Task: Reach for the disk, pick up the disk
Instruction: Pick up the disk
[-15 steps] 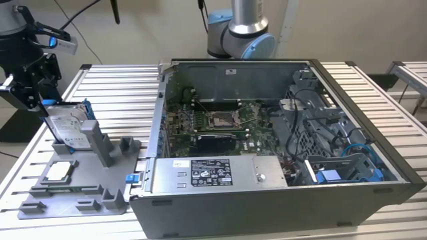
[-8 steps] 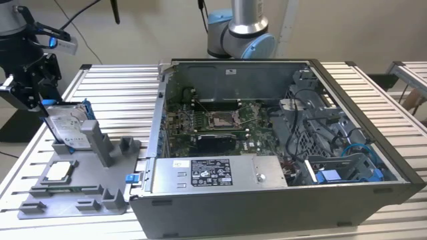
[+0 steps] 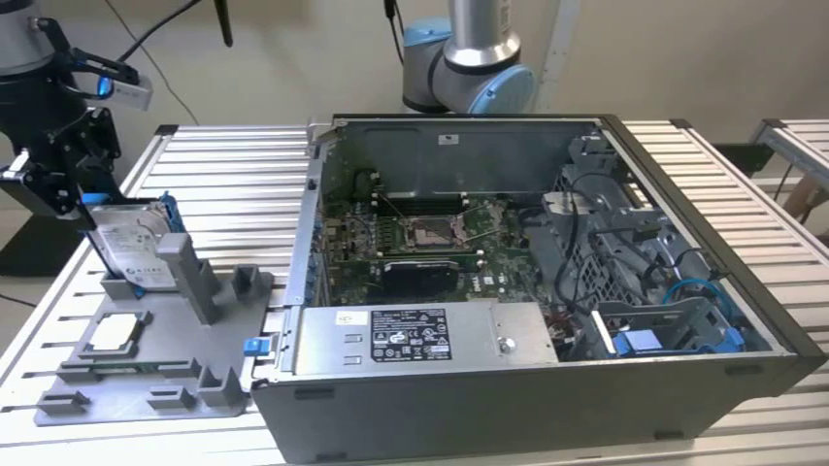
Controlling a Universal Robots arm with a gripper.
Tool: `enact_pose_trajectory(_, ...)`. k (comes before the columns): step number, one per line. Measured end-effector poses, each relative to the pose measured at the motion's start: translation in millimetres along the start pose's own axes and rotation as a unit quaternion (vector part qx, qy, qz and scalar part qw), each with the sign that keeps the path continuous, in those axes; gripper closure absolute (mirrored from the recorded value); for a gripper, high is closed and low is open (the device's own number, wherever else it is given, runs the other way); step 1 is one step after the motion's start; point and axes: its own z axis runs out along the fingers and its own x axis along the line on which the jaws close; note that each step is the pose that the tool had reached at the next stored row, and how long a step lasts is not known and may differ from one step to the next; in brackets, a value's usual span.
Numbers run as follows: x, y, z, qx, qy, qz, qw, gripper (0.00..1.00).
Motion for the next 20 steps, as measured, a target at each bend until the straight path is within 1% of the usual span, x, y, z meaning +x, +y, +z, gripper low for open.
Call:
enact_pose_trajectory(7, 0.0, -0.1, 5.1, 0.0, 0.0, 0.0, 1.0, 0.0)
enact_pose_trajectory(11, 0.0, -0.3, 9.5, 0.0001, 0.0, 0.0, 1.0, 0.0)
enact_pose_trajectory(16, 0.0, -0.5, 17.0, 0.0003, -0.0003, -0.001, 1.0, 0.0)
enact_pose_trajectory(20, 0.1, -0.4, 24.3, 0.0021, -0.0024, -0.002, 1.0, 0.0)
